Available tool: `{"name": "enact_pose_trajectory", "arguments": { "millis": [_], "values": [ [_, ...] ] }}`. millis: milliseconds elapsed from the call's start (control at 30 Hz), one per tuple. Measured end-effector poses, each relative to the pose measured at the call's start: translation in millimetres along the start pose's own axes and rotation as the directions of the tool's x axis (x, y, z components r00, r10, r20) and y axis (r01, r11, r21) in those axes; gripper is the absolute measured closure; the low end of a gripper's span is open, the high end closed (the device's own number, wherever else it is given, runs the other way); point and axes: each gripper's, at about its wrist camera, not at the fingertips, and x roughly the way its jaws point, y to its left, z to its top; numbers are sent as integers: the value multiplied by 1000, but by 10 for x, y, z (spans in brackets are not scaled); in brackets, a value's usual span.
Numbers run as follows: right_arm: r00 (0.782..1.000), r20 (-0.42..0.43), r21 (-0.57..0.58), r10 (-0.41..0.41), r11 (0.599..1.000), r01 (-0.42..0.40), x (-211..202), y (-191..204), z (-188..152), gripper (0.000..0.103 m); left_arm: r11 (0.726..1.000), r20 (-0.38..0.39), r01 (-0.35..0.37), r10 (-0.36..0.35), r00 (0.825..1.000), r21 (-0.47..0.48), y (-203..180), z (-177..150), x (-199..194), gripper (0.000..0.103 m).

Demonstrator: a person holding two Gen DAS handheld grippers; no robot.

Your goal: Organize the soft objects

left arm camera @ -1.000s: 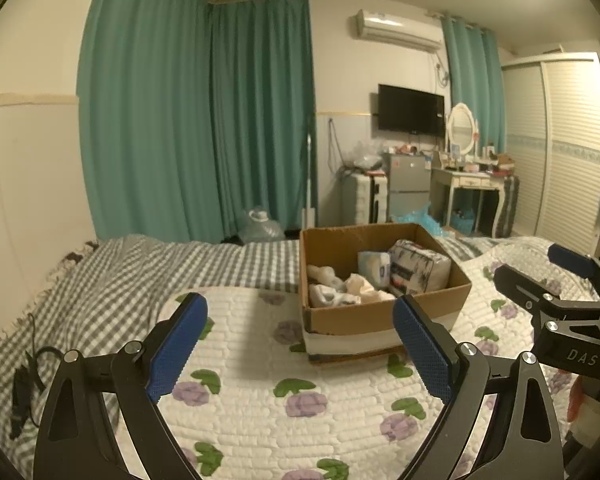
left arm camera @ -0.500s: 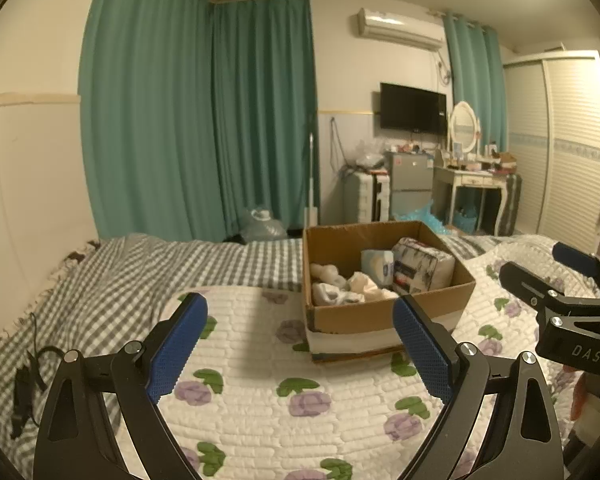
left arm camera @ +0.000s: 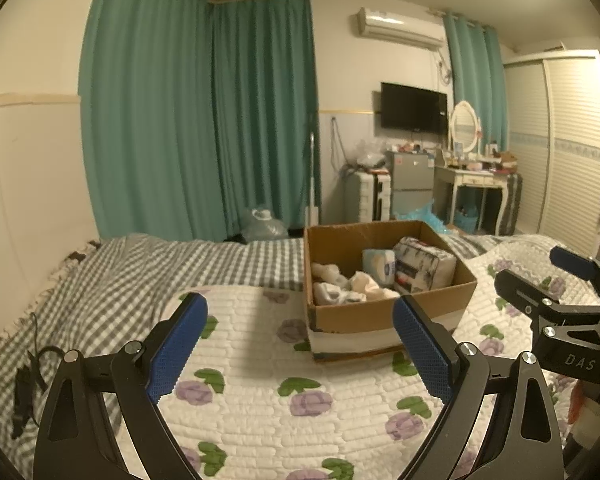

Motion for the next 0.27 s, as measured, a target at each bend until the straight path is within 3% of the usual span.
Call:
{"name": "enact_pose_trajectory", "arguments": {
  "millis": [267],
  "values": [
    [1000, -1, 1, 2, 1000, -2, 6, 6, -3, 0, 1000, -2, -3, 3, 1000, 0, -1, -1, 8, 8]
  ]
}}
